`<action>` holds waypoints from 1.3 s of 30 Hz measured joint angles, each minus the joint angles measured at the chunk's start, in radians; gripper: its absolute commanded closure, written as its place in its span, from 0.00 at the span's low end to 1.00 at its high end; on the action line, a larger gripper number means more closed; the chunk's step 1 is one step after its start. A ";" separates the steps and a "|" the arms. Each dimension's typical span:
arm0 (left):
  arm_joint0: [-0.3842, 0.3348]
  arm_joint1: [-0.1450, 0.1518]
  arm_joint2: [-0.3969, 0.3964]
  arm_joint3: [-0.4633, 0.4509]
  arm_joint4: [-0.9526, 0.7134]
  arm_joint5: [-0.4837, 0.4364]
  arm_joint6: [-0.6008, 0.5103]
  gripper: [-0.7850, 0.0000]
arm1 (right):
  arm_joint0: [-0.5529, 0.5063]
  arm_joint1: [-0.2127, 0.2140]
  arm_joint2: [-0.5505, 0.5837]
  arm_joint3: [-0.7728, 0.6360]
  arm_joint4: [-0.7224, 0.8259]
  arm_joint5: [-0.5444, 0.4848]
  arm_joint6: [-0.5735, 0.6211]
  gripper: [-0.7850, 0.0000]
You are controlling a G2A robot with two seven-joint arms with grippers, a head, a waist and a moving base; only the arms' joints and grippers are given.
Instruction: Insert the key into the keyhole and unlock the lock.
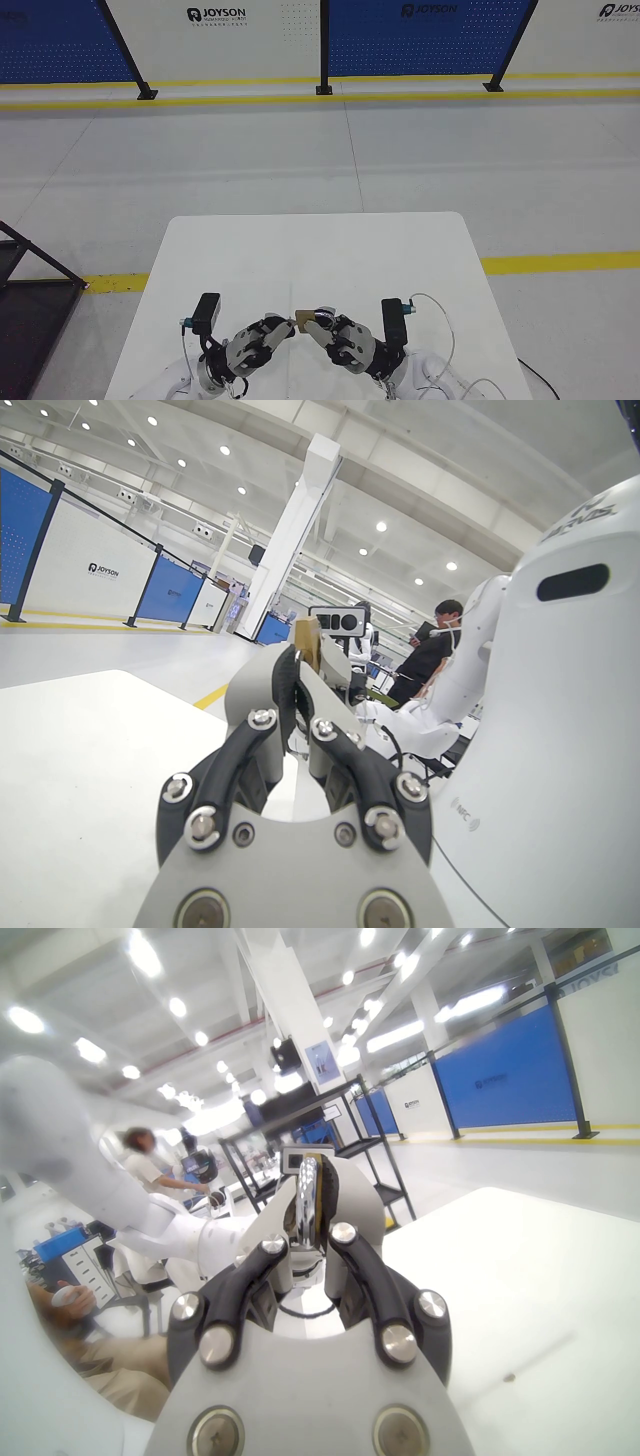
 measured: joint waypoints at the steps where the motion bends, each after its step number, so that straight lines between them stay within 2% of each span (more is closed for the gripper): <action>1: 0.001 -0.001 -0.004 0.001 0.011 0.000 0.000 1.00 | 0.000 0.000 0.000 0.000 0.000 0.000 0.001 1.00; 11: 0.014 -0.016 -0.025 -0.004 0.113 0.028 0.047 1.00 | -0.004 0.003 0.000 -0.003 0.007 -0.001 0.006 1.00; 17: 0.025 -0.024 -0.041 -0.011 0.218 0.081 0.107 1.00 | -0.007 0.005 0.002 -0.006 0.014 0.000 0.007 1.00; 24: 0.037 -0.034 -0.047 -0.016 0.372 0.191 0.214 1.00 | -0.012 0.007 0.005 -0.012 0.022 0.006 0.012 1.00; 30: 0.042 -0.042 -0.044 -0.011 0.504 0.322 0.326 1.00 | -0.014 0.008 0.006 -0.015 0.029 0.011 0.018 1.00; 39: 0.053 -0.049 -0.049 -0.006 0.632 0.514 0.396 1.00 | -0.012 0.009 0.004 -0.017 0.037 0.020 0.026 1.00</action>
